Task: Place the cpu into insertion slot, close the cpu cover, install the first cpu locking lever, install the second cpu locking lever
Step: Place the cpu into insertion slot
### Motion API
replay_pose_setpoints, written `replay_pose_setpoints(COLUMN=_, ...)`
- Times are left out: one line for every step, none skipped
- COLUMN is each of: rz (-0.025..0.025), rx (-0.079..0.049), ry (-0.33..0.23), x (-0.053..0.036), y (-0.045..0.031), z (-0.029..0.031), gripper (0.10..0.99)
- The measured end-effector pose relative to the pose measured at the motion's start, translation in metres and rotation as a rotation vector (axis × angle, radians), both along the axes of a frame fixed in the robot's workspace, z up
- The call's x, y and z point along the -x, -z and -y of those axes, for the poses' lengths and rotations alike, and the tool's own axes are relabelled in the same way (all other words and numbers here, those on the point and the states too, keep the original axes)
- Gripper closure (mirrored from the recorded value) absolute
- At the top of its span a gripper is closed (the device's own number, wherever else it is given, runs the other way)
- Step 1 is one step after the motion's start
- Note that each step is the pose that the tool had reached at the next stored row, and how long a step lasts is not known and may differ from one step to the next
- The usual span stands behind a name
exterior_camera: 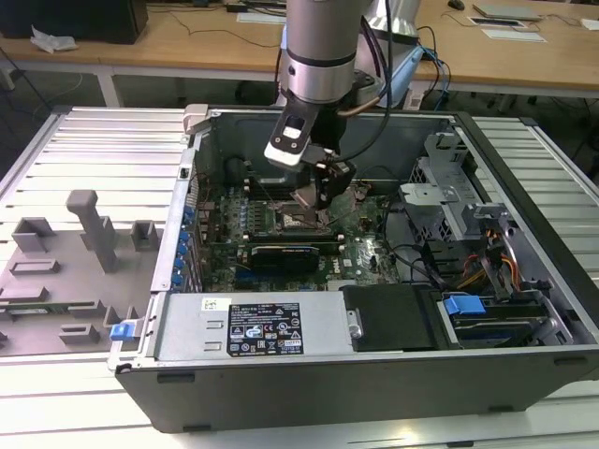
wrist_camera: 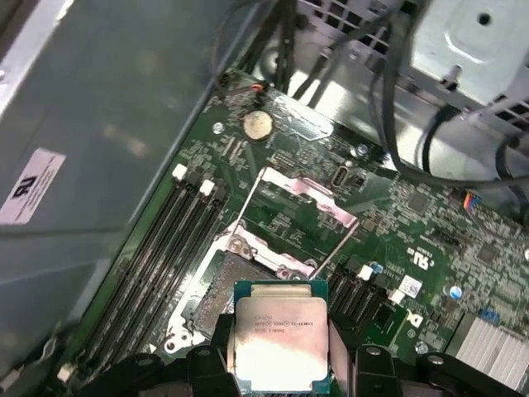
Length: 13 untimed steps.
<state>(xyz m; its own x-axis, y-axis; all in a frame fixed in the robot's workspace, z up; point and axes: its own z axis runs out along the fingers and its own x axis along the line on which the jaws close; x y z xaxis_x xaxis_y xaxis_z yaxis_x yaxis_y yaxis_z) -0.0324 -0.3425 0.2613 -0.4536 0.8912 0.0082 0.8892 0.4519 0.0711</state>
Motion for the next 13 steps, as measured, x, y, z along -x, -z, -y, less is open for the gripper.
replay_pose_setpoints(rz=0.0001, rx=0.0, ry=0.029, x=0.0, y=0.0003, z=0.0, gripper=0.549)
replay_pose_setpoints(rz=0.0, rx=0.0, ry=0.044, x=0.0, y=0.0004, z=0.0, gripper=0.549)
replay_pose_setpoints(rz=0.0, rx=0.0, ry=0.06, x=0.0, y=0.0006, z=0.0, gripper=0.549)
replay_pose_setpoints(rz=0.0001, rx=0.0, ry=0.087, x=0.0, y=0.0008, z=0.0, gripper=0.549)
replay_pose_setpoints(rz=0.0, rx=0.0, ry=0.103, x=0.0, y=0.001, z=0.0, gripper=0.549)
replay_pose_setpoints(rz=0.0001, rx=0.0, ry=0.12, x=0.0, y=0.0012, z=0.0, gripper=0.549)
replay_pose_setpoints(rz=0.0001, rx=0.0, ry=0.135, x=0.0, y=0.0013, z=0.0, gripper=0.549)
replay_pose_setpoints(rz=0.0001, rx=0.0, ry=0.151, x=0.0, y=0.0015, z=0.0, gripper=0.549)
replay_pose_setpoints(rz=0.0001, rx=0.0, ry=0.173, x=0.0, y=0.0017, z=0.0, gripper=0.549)
replay_pose_setpoints(rz=0.0001, rx=0.0, ry=0.187, x=0.0, y=0.0019, z=0.0, gripper=0.549)
replay_pose_setpoints(rz=0.0001, rx=0.0, ry=0.214, x=0.0, y=0.0021, z=0.0, gripper=0.549)
replay_pose_setpoints(rz=0.0001, rx=0.0, ry=0.236, x=0.0, y=0.0023, z=0.0, gripper=0.549)
replay_pose_setpoints(rz=0.0001, rx=0.0, ry=0.253, x=0.0, y=0.0025, z=0.0, gripper=0.549)
